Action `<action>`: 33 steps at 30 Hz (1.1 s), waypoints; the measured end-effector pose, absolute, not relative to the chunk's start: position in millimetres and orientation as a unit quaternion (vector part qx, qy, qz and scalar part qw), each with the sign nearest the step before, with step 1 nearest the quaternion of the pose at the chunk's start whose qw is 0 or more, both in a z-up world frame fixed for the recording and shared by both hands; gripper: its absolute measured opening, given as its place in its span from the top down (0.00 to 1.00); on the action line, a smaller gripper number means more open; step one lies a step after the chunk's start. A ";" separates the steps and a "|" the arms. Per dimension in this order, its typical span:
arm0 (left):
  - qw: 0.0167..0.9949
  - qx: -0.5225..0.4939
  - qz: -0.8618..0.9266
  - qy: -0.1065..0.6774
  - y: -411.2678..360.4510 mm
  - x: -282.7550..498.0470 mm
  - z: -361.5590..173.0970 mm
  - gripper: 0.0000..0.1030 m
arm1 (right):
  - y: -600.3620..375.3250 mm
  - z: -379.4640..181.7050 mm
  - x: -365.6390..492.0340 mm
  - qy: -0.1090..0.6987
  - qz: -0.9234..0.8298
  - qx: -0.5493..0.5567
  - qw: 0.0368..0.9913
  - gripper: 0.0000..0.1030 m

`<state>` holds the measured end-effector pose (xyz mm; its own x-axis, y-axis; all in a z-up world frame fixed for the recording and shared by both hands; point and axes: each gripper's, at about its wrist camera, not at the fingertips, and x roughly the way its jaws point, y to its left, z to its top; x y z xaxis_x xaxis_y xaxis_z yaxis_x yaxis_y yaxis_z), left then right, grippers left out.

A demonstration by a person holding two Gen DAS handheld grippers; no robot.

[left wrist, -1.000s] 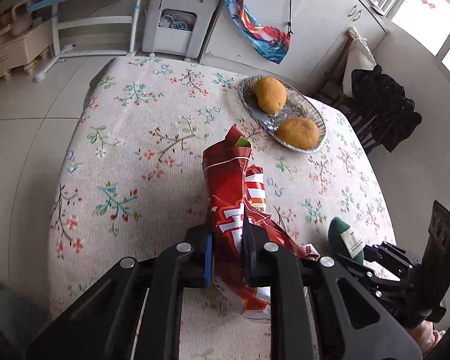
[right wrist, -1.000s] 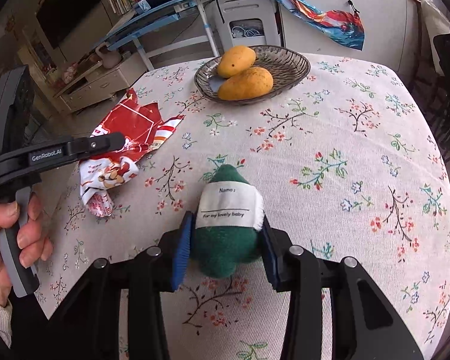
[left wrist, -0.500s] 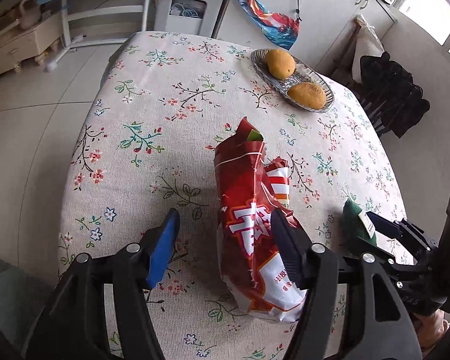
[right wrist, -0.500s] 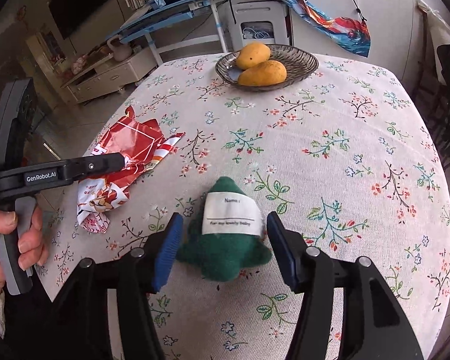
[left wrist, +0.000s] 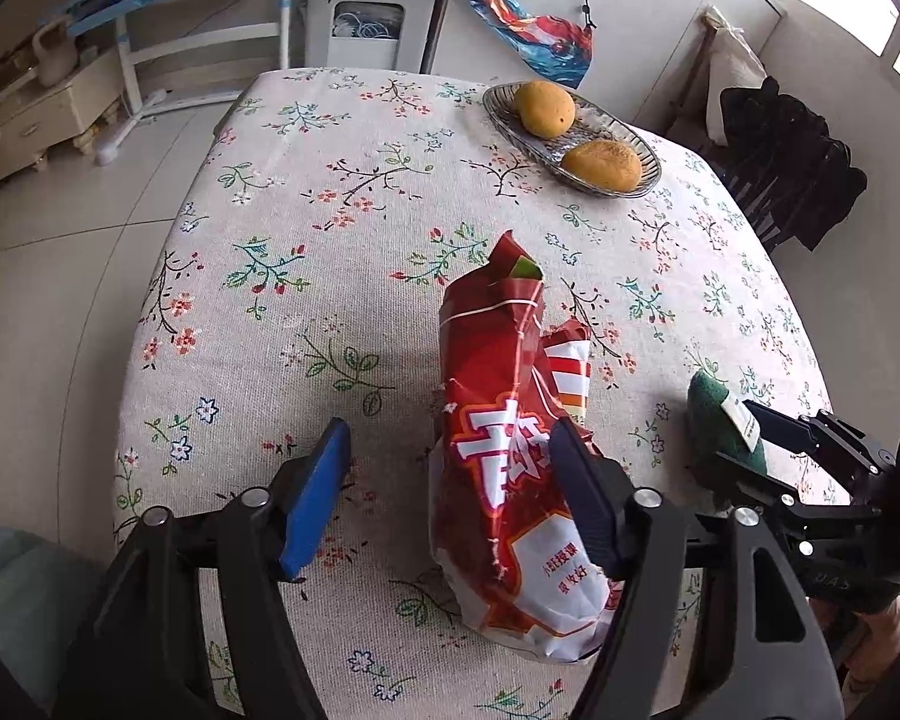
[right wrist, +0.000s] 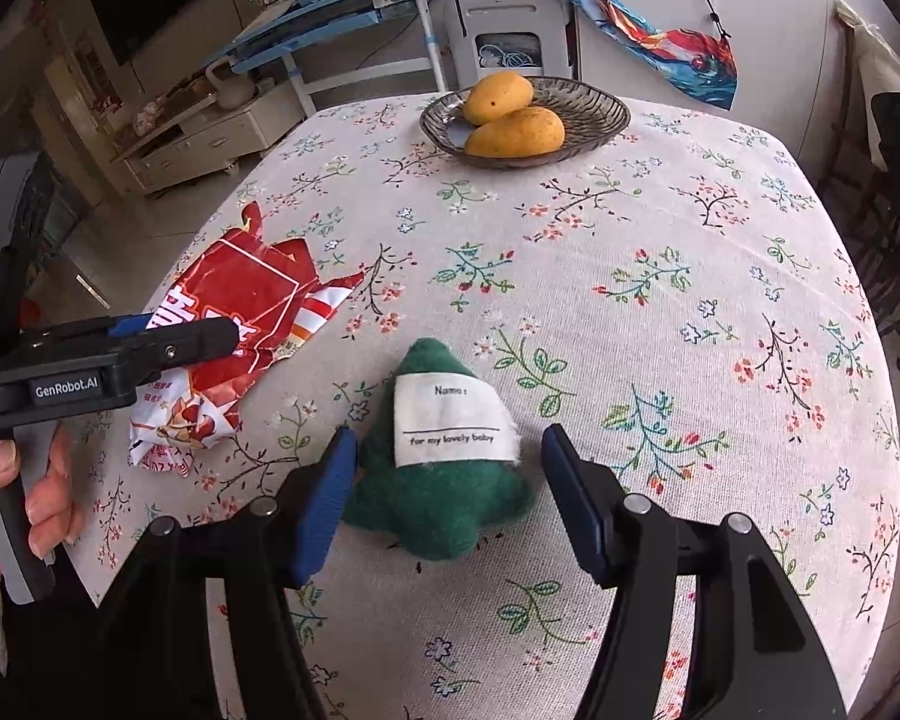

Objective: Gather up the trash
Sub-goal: 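Lift the chip bag and green plush and carry both toward the yellow bucket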

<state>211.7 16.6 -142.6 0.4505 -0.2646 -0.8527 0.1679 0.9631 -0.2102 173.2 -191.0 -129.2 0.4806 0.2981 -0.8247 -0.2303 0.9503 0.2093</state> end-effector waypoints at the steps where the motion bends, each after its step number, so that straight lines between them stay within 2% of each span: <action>1: 0.850 -0.047 -0.135 0.507 15.1 210.0 -142.3 0.62 | -190.8 -129.1 172.5 0.486 0.153 0.033 0.860 0.41; 2: 0.849 -0.047 -0.141 0.507 13.4 208.3 -141.9 0.69 | -190.6 -129.0 172.0 0.485 0.153 0.031 0.860 0.49; 3: 0.853 -0.042 -0.141 0.501 11.7 205.1 -140.2 0.71 | -190.1 -128.8 169.9 0.485 0.154 0.031 0.860 0.51; 5: 0.864 -0.020 -0.139 0.483 6.9 197.5 -134.4 0.83 | -191.7 -129.1 167.4 0.482 0.155 0.035 0.862 0.58; 7: 0.870 -0.011 -0.140 0.472 5.1 189.4 -129.2 0.86 | -195.5 -128.5 164.7 0.479 0.153 0.046 0.863 0.60; 12: 0.874 -0.010 -0.134 0.468 6.9 176.0 -129.8 0.86 | -197.3 -127.5 151.9 0.474 0.149 0.061 0.866 0.60; 13: 0.874 -0.011 -0.133 0.468 7.6 175.2 -130.3 0.85 | -197.1 -128.6 149.6 0.474 0.149 0.063 0.866 0.60; 15: 0.872 -0.012 -0.127 0.473 8.5 175.3 -131.9 0.76 | -195.9 -128.5 147.3 0.472 0.149 0.059 0.867 0.57; 17: 0.871 -0.010 -0.119 0.476 9.3 175.6 -133.8 0.60 | -194.9 -127.7 145.8 0.469 0.147 0.056 0.869 0.53; 20: 0.870 -0.003 -0.109 0.480 9.3 175.7 -135.4 0.44 | -195.4 -128.5 145.9 0.469 0.142 0.055 0.870 0.48; 23: 0.869 -0.002 -0.101 0.485 8.5 175.7 -137.7 0.34 | -194.3 -128.8 147.2 0.470 0.141 0.051 0.870 0.47; 27: 0.868 -0.003 -0.108 0.485 5.1 173.9 -140.8 0.34 | -192.0 -129.3 147.9 0.469 0.140 0.042 0.871 0.47; 28: 0.867 -0.002 -0.117 0.484 2.7 172.5 -141.2 0.41 | -191.8 -129.5 147.6 0.469 0.139 0.040 0.871 0.47; 29: 0.866 0.000 -0.129 0.484 -0.5 171.5 -141.7 0.55 | -191.7 -129.6 147.8 0.468 0.139 0.038 0.872 0.49; 31: 0.866 0.011 -0.145 0.478 -7.9 167.7 -140.8 0.70 | -191.1 -130.0 147.7 0.467 0.142 0.035 0.872 0.54; 33: 0.871 0.028 -0.151 0.467 -14.3 163.1 -137.9 0.77 | -191.2 -130.4 146.9 0.464 0.141 0.034 0.874 0.56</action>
<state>163.1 -14.3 -137.9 0.5180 -0.2367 -0.8220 0.2885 0.9530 -0.0926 146.9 -191.2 -130.4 0.5289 0.2781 -0.8018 -0.2158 0.9578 0.1899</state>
